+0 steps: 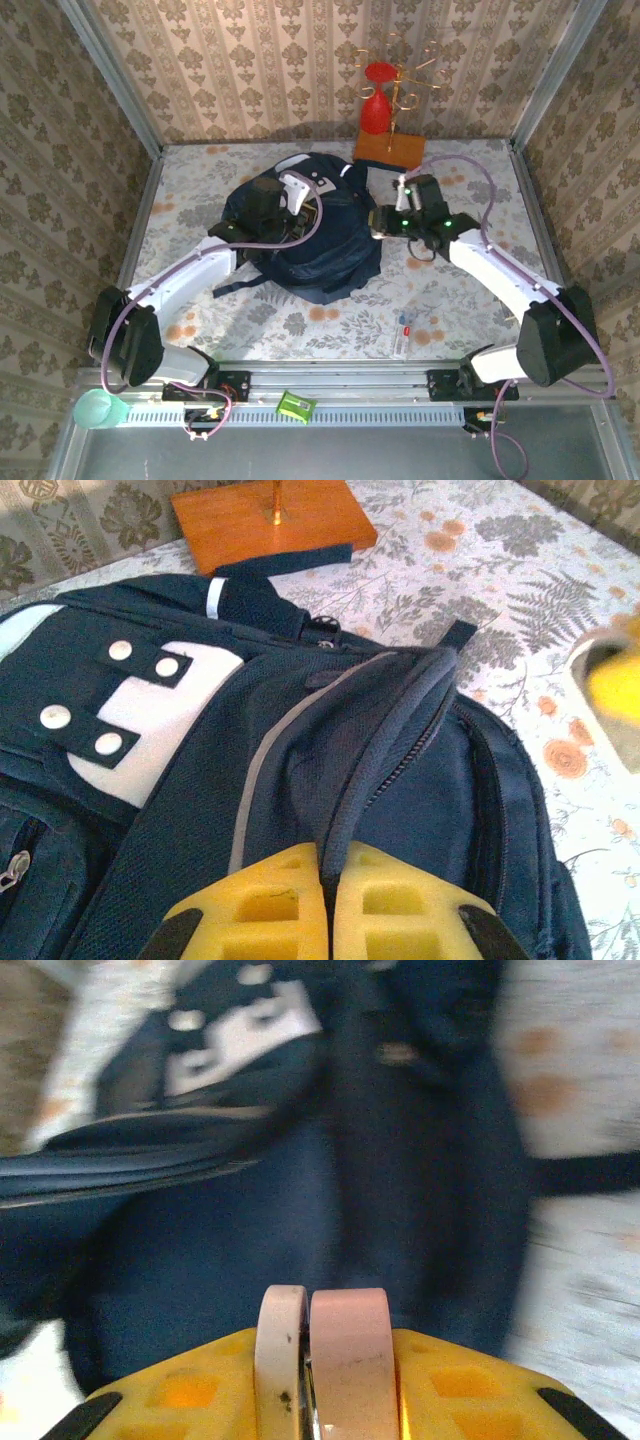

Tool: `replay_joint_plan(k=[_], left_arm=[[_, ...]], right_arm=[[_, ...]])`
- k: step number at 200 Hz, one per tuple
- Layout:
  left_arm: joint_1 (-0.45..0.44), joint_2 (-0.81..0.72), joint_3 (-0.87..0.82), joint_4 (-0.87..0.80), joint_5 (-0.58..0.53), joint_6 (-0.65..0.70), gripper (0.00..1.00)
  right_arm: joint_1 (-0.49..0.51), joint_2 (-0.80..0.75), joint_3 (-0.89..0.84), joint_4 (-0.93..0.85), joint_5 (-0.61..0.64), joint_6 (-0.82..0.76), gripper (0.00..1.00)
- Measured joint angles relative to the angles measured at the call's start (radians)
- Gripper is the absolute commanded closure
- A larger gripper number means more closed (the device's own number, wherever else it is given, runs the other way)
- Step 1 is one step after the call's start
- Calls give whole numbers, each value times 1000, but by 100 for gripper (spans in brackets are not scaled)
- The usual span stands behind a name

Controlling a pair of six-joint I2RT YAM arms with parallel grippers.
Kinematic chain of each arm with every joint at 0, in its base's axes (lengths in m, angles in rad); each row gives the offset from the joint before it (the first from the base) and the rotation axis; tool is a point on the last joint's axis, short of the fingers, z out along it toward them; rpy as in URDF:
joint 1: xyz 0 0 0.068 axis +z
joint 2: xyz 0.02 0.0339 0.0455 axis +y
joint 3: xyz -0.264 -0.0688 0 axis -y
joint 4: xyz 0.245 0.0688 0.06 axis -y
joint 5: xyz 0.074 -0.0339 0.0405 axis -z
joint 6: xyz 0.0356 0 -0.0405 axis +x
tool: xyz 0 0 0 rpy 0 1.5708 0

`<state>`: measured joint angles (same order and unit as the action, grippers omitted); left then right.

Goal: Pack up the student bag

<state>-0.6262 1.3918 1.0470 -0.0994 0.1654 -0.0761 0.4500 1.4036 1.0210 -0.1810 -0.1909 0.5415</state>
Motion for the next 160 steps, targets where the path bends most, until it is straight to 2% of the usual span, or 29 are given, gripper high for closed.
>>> replay_joint_plan(k=[32, 75, 91, 105, 117, 141, 160], left_arm=[[12, 7, 77, -64, 12, -29, 100], [20, 46, 157, -109, 39, -80, 100], [22, 58, 174, -122, 44, -94, 100], [32, 67, 185, -127, 44, -111, 100], [41, 69, 187, -127, 43, -121, 100], [51, 69, 190, -125, 45, -134, 100], [52, 69, 190, -124, 46, -137, 100]], right_arm=[[120, 120, 0, 232, -14, 173, 67], [174, 261, 1, 429, 63, 354, 64], [186, 308, 21, 478, 110, 411, 56], [190, 356, 73, 501, 137, 443, 42], [190, 382, 111, 518, 145, 452, 34], [193, 374, 112, 505, 153, 428, 27], [201, 319, 72, 456, 155, 381, 26]])
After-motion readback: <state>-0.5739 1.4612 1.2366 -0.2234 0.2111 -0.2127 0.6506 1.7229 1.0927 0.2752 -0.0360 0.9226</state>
